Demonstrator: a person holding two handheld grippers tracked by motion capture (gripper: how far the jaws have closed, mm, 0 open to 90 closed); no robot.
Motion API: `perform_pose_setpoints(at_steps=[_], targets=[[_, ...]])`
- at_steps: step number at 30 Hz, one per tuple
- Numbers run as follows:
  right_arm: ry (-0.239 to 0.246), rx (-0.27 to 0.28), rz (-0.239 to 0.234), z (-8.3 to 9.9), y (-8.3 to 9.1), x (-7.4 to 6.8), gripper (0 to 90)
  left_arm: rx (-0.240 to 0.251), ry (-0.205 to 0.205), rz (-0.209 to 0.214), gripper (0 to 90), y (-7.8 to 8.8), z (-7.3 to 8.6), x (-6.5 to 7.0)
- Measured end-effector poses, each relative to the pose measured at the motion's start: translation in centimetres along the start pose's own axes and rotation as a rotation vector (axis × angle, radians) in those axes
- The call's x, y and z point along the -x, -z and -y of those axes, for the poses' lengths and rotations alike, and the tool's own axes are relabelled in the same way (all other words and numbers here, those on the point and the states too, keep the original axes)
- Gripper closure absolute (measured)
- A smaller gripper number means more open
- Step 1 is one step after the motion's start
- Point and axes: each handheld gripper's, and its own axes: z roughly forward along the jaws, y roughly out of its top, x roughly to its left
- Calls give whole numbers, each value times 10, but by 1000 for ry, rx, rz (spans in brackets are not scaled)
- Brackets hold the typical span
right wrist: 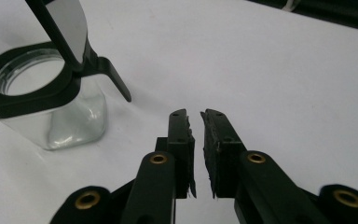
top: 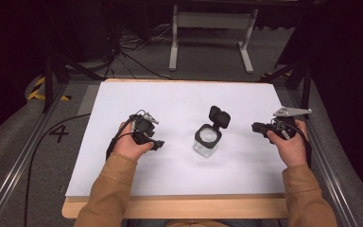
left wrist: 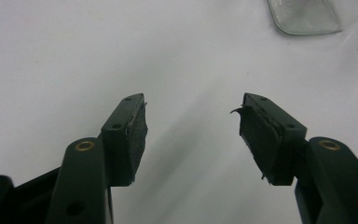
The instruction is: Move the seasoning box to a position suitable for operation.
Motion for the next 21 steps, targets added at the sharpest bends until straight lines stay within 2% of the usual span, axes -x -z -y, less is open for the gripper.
perform_pose_setpoints(at_steps=[1,3,8,13,16,21], targets=[[-7,-6,-3,3,0,1,813,18,14,1,419,2,1,-1],[-11,-8,-8,6,-1,2,810,24,16,9,417,4,1,-2],[-15,-18,-17,10,-4,2,786,47,5,22,419,10,1,1],[6,-12,-29,8,-6,-4,796,46,-13,33,419,15,1,4],[10,-2,-49,6,-6,-8,773,65,-12,39,419,17,0,8],[54,27,-77,-5,-4,-16,747,59,-31,42,415,23,5,13]])
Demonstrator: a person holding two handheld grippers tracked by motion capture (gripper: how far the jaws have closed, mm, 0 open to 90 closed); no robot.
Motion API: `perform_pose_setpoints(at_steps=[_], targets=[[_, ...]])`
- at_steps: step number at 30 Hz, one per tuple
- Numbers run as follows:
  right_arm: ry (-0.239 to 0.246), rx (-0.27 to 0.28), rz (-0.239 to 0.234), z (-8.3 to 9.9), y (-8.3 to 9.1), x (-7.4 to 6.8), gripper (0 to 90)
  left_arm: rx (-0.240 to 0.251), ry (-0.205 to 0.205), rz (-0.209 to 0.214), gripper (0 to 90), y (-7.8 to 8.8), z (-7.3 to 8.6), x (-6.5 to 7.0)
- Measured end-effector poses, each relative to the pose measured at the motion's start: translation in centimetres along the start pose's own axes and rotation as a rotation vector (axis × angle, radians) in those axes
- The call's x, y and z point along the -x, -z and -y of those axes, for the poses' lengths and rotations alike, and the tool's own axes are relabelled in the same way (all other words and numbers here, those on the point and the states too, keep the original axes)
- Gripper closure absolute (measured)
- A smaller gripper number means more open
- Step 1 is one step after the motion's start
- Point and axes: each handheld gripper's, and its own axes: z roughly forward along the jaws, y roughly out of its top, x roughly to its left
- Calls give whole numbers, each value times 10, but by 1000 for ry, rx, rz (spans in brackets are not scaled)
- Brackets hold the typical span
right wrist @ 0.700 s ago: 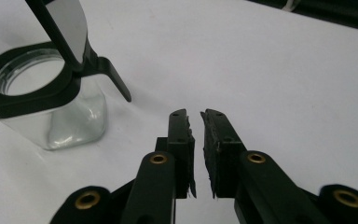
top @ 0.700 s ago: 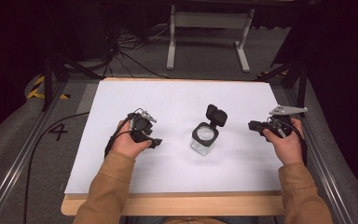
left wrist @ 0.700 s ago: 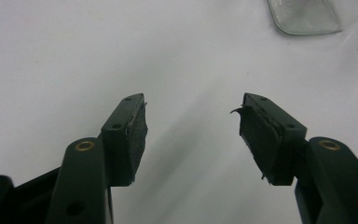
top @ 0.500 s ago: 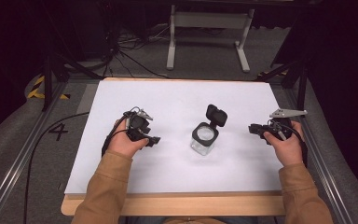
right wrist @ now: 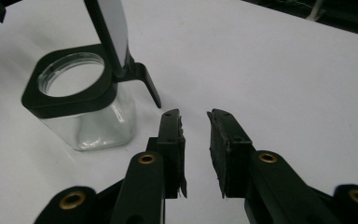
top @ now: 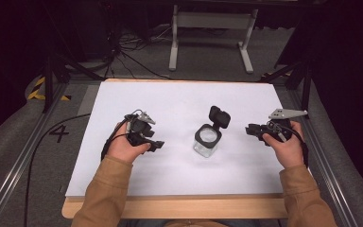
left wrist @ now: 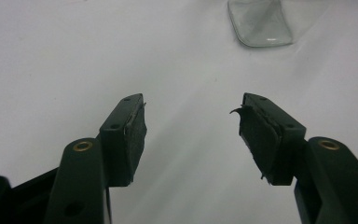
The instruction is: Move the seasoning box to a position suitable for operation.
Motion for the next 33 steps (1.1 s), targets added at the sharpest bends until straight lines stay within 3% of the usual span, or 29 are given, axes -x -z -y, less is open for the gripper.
perform_pose_setpoints(at_steps=[7,13,17,25,33], targets=[[59,33,-29,-15,0,-11,862,10,20,-5,431,11,8,1],[80,116,-48,-27,5,-22,892,6,8,1,441,12,12,7],[98,167,-35,-36,7,-27,900,5,17,7,465,13,15,10],[120,181,-41,-55,-11,-31,900,-5,4,20,475,8,15,17],[132,202,-44,-56,-13,-35,900,-19,-4,27,458,4,14,19]])
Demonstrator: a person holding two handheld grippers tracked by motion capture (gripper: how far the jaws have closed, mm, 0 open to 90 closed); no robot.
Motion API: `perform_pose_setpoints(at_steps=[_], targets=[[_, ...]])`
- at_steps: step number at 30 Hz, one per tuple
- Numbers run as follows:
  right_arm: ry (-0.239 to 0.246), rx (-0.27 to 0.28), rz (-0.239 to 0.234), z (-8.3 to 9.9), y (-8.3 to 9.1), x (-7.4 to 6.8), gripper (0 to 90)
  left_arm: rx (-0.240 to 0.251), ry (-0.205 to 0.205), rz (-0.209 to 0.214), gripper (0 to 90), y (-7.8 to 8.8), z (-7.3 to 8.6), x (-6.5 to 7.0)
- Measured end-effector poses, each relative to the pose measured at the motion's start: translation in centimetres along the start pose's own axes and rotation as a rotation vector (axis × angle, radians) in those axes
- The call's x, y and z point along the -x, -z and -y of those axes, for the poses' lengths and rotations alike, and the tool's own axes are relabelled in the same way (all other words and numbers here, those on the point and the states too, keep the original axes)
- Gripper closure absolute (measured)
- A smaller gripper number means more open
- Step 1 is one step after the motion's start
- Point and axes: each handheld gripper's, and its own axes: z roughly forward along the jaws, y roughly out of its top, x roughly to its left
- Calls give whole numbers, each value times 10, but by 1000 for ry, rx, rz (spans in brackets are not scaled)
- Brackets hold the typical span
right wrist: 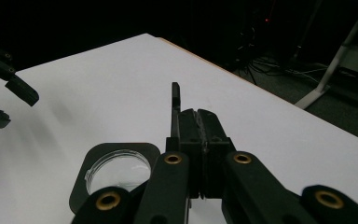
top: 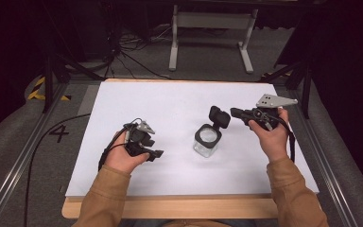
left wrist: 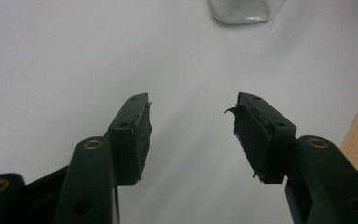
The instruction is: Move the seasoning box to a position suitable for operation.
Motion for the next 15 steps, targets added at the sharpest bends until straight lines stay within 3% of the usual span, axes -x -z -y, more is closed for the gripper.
perform_pose_setpoints(at_steps=[15], targets=[[46,-18,8,-1,-1,-10,900,3,-3,2,432,-1,-2,2]])
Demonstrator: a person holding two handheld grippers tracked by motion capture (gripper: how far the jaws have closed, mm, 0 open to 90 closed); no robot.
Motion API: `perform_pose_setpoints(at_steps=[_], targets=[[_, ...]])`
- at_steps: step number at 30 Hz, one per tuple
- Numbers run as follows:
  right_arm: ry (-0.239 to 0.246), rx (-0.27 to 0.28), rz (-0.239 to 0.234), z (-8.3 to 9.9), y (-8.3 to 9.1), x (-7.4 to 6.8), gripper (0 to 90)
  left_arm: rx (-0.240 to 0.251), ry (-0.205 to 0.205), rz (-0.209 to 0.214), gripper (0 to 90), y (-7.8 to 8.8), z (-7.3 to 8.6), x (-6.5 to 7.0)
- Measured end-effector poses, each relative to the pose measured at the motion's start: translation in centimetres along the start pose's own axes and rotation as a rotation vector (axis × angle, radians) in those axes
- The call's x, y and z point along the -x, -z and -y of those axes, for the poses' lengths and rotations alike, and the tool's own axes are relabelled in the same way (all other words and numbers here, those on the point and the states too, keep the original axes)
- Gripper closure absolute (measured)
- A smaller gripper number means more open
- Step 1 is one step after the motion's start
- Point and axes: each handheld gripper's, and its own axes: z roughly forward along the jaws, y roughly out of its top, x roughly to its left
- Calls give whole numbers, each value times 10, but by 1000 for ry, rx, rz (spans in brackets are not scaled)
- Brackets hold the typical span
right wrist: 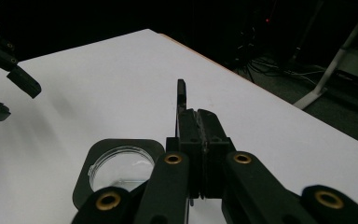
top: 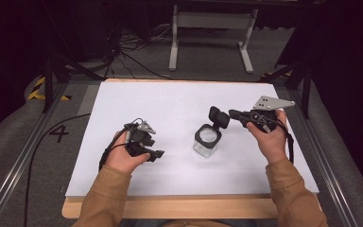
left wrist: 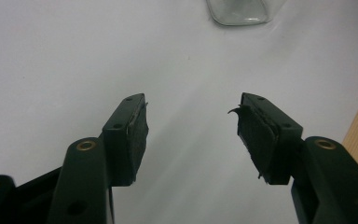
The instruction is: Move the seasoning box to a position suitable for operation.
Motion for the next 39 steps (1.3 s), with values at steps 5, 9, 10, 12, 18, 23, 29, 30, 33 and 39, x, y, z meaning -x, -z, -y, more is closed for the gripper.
perform_pose_setpoints(at_steps=[5,9,10,12,18,23,29,30,33,39], targets=[[13,-12,-5,1,0,-3,900,-4,-18,10,434,-4,-4,2],[20,-27,-8,3,1,-7,900,-11,-28,21,432,-8,-8,3],[29,-32,-10,4,1,-8,900,-20,-30,27,432,-9,-9,3],[30,-44,-16,5,0,-10,900,-15,-34,27,432,-11,-11,4],[50,-71,-34,9,-2,-17,900,-18,-52,42,432,-15,-17,6],[72,-105,-56,11,-6,-26,900,-9,-61,48,432,-18,-20,6],[97,-160,-83,16,-14,-36,900,-20,-69,52,432,-19,-23,6],[100,-166,-86,17,-16,-37,900,-19,-69,53,432,-19,-23,6],[107,-179,-96,19,-19,-40,900,-18,-67,54,432,-19,-23,6],[130,-224,-123,24,-31,-48,900,-11,-65,56,433,-18,-22,5]])
